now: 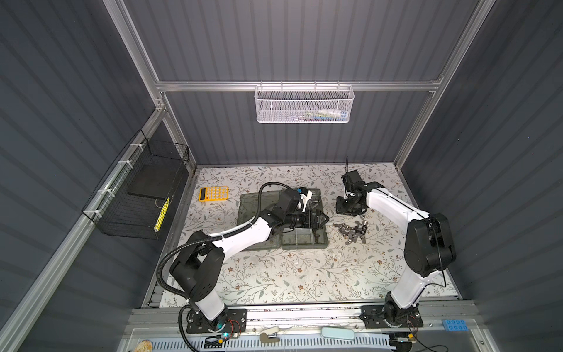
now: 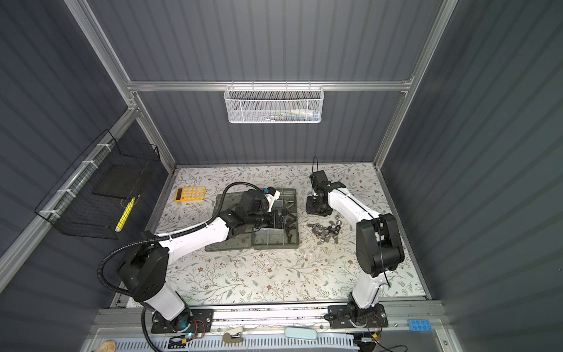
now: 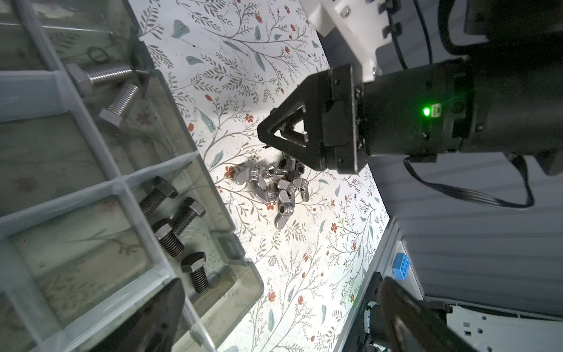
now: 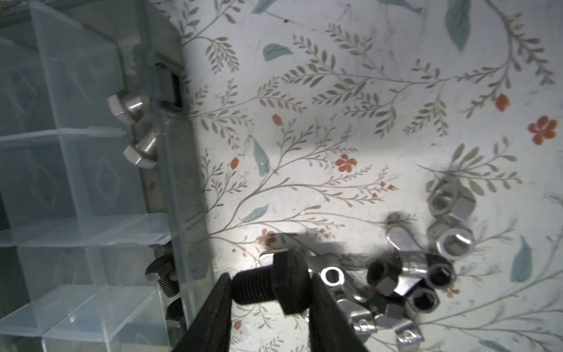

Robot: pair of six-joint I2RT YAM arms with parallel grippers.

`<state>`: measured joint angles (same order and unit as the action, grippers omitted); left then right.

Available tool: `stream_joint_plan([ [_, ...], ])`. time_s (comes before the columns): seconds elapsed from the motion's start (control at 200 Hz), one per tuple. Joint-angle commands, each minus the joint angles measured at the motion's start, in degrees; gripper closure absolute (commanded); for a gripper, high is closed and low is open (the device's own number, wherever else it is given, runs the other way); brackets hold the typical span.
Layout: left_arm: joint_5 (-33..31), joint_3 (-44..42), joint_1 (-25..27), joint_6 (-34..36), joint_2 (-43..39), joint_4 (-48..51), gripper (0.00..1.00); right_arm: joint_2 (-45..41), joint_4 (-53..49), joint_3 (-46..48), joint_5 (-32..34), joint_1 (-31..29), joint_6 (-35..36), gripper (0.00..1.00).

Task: Sort the screws and nuts into containers
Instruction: 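Carry the black bolt over the organizer compartment with black bolts, then release the black bolt into the compartment by opening the right gripper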

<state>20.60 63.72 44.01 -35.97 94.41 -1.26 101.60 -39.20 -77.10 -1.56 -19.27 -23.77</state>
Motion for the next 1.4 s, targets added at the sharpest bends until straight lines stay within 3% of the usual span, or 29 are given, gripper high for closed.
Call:
stream_joint_plan([
  [0.0,-0.4,-1.7,-0.8,1.1,-2.7,1.1,0.00,-0.5,-0.7,-2.0,-1.1,-2.5,-1.5,0.62],
  [0.505,-1.3,-9.9,-1.7,-0.7,-11.6,0.6,0.00,3.7,-1.2,-4.5,-0.3,-12.2,-4.9,0.61],
  [1.056,-3.9,-13.8,-1.8,-2.1,-15.7,0.6,0.00,7.8,2.0,0.5,-1.2,-14.1,-6.4,0.53],
  [1.396,-4.6,-13.8,-1.8,-3.3,-16.7,1.7,0.00,4.3,1.3,0.6,-0.3,-14.1,-6.0,0.48],
])
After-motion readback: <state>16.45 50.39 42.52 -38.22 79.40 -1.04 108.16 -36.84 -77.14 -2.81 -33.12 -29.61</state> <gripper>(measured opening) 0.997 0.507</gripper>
